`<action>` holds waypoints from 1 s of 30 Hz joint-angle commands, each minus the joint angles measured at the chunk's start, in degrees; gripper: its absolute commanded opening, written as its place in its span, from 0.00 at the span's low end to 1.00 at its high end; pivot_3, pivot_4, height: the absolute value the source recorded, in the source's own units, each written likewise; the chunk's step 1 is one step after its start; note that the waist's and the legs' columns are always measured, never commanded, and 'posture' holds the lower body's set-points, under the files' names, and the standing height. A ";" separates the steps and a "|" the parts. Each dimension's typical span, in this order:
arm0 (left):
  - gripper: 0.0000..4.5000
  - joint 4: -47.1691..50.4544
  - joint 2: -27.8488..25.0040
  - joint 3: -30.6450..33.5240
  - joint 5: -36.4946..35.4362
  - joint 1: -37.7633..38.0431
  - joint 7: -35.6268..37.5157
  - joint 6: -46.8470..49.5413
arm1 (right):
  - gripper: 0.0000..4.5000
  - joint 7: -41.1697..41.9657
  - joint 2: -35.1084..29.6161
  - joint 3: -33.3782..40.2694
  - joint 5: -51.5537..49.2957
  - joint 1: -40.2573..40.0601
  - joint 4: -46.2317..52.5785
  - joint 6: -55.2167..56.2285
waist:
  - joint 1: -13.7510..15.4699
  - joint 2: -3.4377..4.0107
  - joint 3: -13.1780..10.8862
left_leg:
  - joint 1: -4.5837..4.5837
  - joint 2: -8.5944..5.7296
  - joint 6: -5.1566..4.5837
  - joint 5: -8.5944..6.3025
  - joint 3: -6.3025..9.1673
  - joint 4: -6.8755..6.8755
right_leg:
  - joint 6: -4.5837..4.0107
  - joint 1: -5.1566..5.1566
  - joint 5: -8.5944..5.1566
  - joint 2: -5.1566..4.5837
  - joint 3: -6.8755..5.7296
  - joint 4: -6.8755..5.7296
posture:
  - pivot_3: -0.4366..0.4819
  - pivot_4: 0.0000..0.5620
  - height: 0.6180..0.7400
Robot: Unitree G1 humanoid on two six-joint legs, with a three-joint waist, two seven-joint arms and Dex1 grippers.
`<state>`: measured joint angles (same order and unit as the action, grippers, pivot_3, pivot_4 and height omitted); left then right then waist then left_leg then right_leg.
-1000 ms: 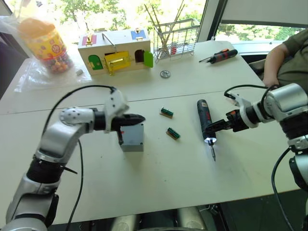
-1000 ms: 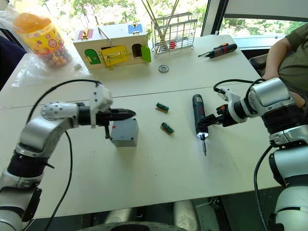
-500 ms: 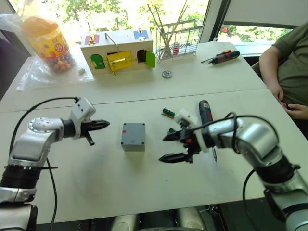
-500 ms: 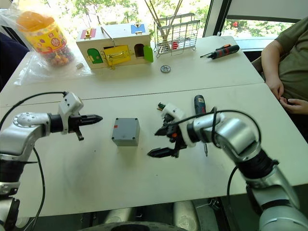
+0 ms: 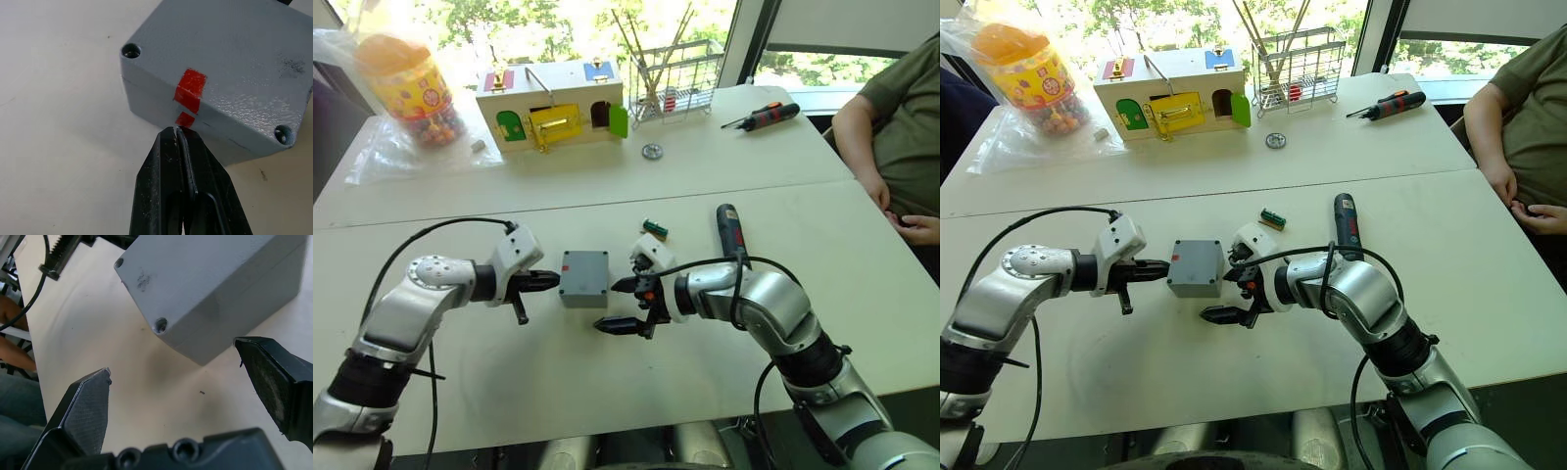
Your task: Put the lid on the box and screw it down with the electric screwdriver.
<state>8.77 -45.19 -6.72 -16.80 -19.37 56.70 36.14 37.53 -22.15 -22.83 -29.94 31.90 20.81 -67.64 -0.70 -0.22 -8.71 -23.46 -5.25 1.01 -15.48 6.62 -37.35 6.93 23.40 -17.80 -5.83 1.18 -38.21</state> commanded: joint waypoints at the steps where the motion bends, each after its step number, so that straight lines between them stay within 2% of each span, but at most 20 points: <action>1: 0.00 -3.33 2.61 -2.20 1.75 -4.58 0.29 -4.07 | 1.00 -1.52 4.71 -0.05 -2.63 -0.30 2.31 -2.17 | -0.07 -0.01 0.01 | 0.00 0.00 0.01 0.01 0.00 0.00 | 0.00 0.01 0.00 0.02 -0.02 0.00 | 0.48 0.27 1.00; 6: 0.00 -11.02 5.86 -3.77 5.24 -9.23 0.29 -9.43 | 1.00 -4.87 8.94 2.90 -3.35 -0.76 2.57 -5.51 | -0.39 -0.01 0.01 | 0.01 0.00 0.03 0.02 0.00 0.00 | 0.00 0.04 0.00 0.02 -0.06 -0.05 | 0.48 0.27 1.00; 8: 0.00 -13.03 5.58 -4.33 7.07 -9.61 0.16 -11.65 | 1.00 -5.34 8.40 3.31 -3.45 -0.74 3.37 -5.95 | -0.59 -0.01 0.01 | 0.01 -0.02 0.03 0.01 -0.02 0.00 | 0.00 0.05 0.00 0.00 -0.06 -0.04 | 0.48 0.27 1.00; 12: 0.00 -13.96 2.32 -2.24 7.64 -8.31 1.60 -13.21 | 1.00 -4.39 1.78 4.26 -2.53 0.45 5.94 -4.94 | -0.56 -0.01 0.01 | 0.01 -0.02 0.03 0.01 -0.02 0.02 | 0.00 0.07 0.00 0.02 -0.06 -0.04 | 0.48 0.27 1.00; 16: 0.00 -8.64 -2.55 1.12 5.88 -3.12 2.93 -10.71 | 1.00 -2.39 -4.32 4.36 -1.45 1.92 6.56 -2.23 | -0.79 -0.01 0.01 | 0.01 0.01 0.02 0.01 -0.03 0.04 | 0.00 0.09 0.00 0.01 -0.05 -0.04 | 0.48 0.27 1.00; 20: 0.00 0.12 -4.98 4.61 0.62 2.89 4.41 -4.22 | 1.00 -1.32 -5.83 2.46 1.04 3.21 2.91 2.48 | -0.80 -0.01 0.01 | 0.01 0.03 0.01 0.01 -0.02 0.12 | 0.00 0.10 0.00 0.00 0.01 -0.02 | 0.48 0.27 1.00; 24: 0.00 5.10 -3.31 5.52 -2.00 5.36 2.27 -0.12 | 1.00 0.06 -3.36 0.07 2.60 4.68 -1.51 6.12 | -0.31 -0.01 0.01 | 0.01 0.04 0.01 0.01 -0.02 0.06 | 0.00 0.06 0.00 0.01 0.04 -0.03 | 0.48 0.27 1.00; 30: 0.00 5.20 -0.54 4.00 -0.95 4.81 -0.93 -0.18 | 1.00 2.21 -1.08 -2.10 1.56 5.07 -1.46 5.21 | -0.36 -0.01 0.01 | 0.01 0.03 0.02 0.01 -0.02 0.02 | 0.00 0.04 0.00 0.01 0.02 -0.03 | 0.48 0.27 1.00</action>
<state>13.11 -45.90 -2.99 -17.74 -13.90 56.52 36.68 38.64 -24.04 -24.47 -27.23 36.23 17.36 -62.34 -1.06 -0.23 -8.70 -23.45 -5.22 1.03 -15.47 6.60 -37.31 6.94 23.45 -17.80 -5.82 1.19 -38.24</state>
